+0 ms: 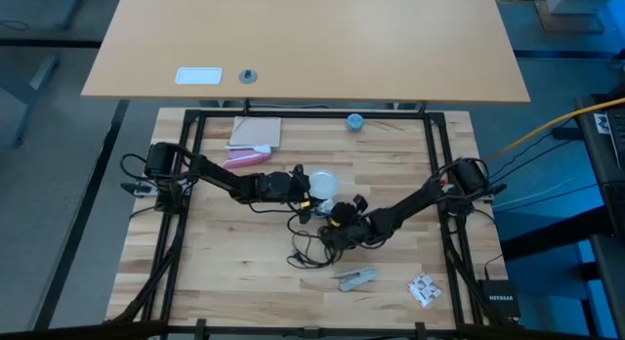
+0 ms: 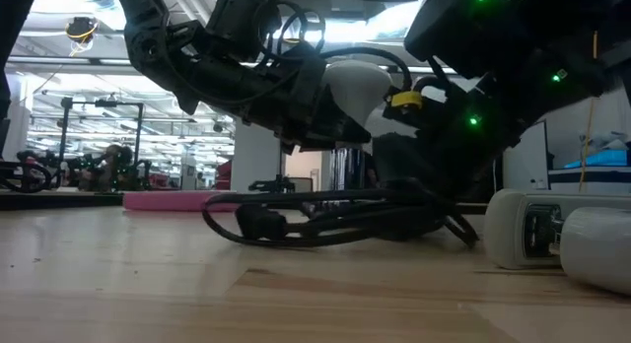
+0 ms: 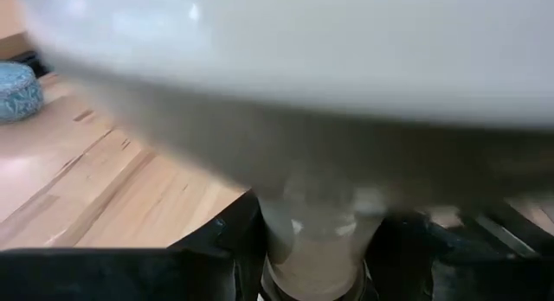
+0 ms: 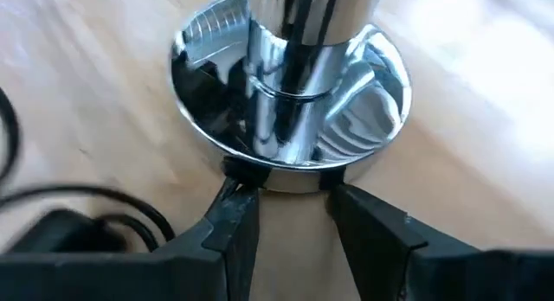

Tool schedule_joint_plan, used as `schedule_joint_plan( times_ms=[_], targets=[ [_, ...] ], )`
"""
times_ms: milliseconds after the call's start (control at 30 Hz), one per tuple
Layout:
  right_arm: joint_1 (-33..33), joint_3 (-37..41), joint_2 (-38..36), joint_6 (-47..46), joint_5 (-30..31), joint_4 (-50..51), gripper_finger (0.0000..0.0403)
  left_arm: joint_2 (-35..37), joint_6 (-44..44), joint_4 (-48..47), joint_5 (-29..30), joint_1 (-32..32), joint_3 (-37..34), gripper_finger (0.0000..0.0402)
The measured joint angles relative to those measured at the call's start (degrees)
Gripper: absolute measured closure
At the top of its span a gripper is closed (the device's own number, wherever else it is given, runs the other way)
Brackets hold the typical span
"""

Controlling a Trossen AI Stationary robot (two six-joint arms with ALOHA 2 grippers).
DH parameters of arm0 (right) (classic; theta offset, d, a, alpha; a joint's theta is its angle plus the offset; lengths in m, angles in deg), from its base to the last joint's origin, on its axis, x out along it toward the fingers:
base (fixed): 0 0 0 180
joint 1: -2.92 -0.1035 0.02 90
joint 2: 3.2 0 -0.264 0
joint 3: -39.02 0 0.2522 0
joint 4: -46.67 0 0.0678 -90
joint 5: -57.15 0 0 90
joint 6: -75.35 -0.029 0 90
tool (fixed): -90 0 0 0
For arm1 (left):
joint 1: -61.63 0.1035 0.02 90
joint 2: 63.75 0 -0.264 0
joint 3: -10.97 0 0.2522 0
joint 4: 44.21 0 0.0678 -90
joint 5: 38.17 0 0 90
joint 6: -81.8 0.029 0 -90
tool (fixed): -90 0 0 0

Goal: Screw lightbulb
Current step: Insert the lightbulb into the lamp

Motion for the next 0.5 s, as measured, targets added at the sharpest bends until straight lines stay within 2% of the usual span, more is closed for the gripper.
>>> schedule_joint_plan(
  times_ms=[100, 233, 500],
  targets=[
    [0.3, 0.4, -3.5, 4.5, 0.7, 7.6, 0.0248, 0.0, -0.4, 0.0, -0.2, -0.1, 0.0, 0.0251],
    [0.1, 0.0, -9.8, 5.2, 2.3, 13.5, 0.0248, -0.2, 0.0, -0.2, -1.1, -0.3, 0.0, 0.0251],
    [-2.3, 0.0, -14.7, 6.5, -5.1, 12.0, 0.0249, -0.2, 0.3, 0.1, -0.4, -0.2, 0.0, 0.0251]
  ],
)
